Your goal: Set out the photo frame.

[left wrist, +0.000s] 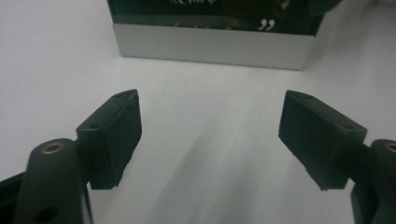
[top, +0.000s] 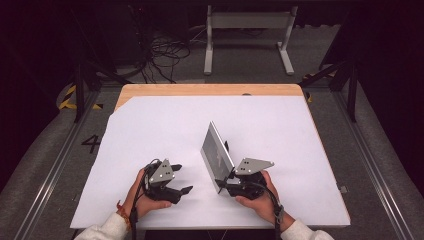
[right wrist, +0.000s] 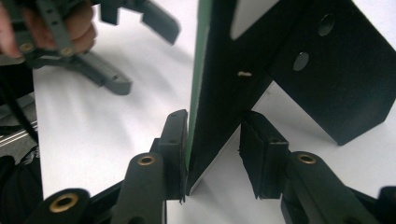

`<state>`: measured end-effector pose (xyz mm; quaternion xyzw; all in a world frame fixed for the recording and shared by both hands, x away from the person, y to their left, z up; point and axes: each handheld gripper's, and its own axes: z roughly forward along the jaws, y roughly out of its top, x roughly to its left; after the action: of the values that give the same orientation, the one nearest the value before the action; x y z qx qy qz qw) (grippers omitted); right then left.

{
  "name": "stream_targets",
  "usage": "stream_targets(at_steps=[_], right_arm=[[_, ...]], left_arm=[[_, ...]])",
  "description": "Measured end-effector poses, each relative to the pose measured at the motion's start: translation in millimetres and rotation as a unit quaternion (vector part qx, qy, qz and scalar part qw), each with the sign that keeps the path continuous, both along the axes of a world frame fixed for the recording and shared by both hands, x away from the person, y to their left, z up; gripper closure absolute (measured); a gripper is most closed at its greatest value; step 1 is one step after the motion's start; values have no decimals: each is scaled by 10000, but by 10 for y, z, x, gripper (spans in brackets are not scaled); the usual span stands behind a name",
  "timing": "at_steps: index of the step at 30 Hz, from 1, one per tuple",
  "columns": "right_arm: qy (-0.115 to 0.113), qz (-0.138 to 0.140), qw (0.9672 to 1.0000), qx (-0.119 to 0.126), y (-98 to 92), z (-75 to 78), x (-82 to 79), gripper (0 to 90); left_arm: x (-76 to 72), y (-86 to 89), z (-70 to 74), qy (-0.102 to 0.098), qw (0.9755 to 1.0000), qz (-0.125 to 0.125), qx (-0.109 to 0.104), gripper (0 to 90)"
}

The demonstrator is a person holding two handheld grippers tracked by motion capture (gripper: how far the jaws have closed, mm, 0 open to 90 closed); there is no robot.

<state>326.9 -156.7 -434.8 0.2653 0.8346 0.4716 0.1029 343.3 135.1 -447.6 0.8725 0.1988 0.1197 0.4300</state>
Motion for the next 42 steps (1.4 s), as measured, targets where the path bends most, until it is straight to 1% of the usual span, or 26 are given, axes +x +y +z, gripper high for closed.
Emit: stream_targets(at_steps=[1,3,8,10,11,14,15,16,19,21,23,24,25,27,29,31,33,34,35,36,38,39,40,41,42], right_arm=[[6,23,10000,-7,-11,3,4,642],[26,52,10000,-6,-28,5,8,646],[32,119,9999,-32,-57,11,18,656],[33,139,9999,-55,-64,16,24,657],[59,160,9998,-49,-77,19,34,664],[79,182,9998,-60,-89,22,41,672],[85,199,9997,-84,-98,28,46,677],[85,219,9997,-113,-111,35,53,681],[90,286,9994,-172,-138,48,77,687],[64,297,9994,-165,-161,49,89,694],[20,253,9995,-188,-166,49,77,695],[-24,212,9996,-202,-160,50,61,691],[-94,182,9995,-255,-155,53,43,682],[-135,139,9994,-301,-161,59,16,658],[-190,141,9992,-335,-190,66,-10,672],[-303,204,9985,-412,-213,94,-38,698],[-354,206,9984,-393,-229,114,-64,720],[-393,206,9982,-403,-231,119,-83,732],[-393,206,9982,-403,-231,119,-83,732],[-442,187,9979,-430,-226,118,-100,733],[-450,137,9981,-397,-226,110,-110,737],[-450,137,9981,-397,-226,110,-110,737],[-456,105,9981,-391,-222,107,-115,737],[-476,67,9981,-393,-211,105,-121,736],[-478,35,9980,-402,-205,107,-124,735]], left_arm=[[33,-28,0,9,10000,-33,-11,206],[139,-118,-11,-3,9999,-101,65,189],[302,-220,-44,84,9999,-125,-8,172],[326,-241,-51,115,9998,-159,-15,170],[353,-264,-56,118,9997,-191,27,160],[402,-295,-59,104,9998,-188,27,160],[421,-301,-62,81,9998,-182,10,160],[434,-308,-70,104,9997,-199,-30,159],[465,-331,-91,102,9997,-219,17,152],[496,-355,-105,158,9996,-234,52,150],[520,-368,-97,184,9995,-246,-4,148],[531,-372,-90,165,9996,-244,-13,148],[540,-378,-84,165,9996,-241,-37,146],[569,-395,-74,185,9994,-279,-90,144],[591,-408,-69,200,9993,-300,-90,139],[608,-433,-76,150,9993,-332,-88,142],[624,-462,-92,131,9993,-355,-23,144],[633,-472,-97,90,9993,-373,0,144],[633,-472,-97,90,9993,-373,0,145],[639,-475,-95,133,9992,-387,-26,145],[674,-472,-63,154,9991,-380,-140,140],[674,-472,-63,154,9991,-380,-140,135],[697,-471,-48,178,9989,-359,-228,135],[710,-468,-39,182,9989,-352,-260,132],[726,-463,-29,161,9988,-382,-244,131]])
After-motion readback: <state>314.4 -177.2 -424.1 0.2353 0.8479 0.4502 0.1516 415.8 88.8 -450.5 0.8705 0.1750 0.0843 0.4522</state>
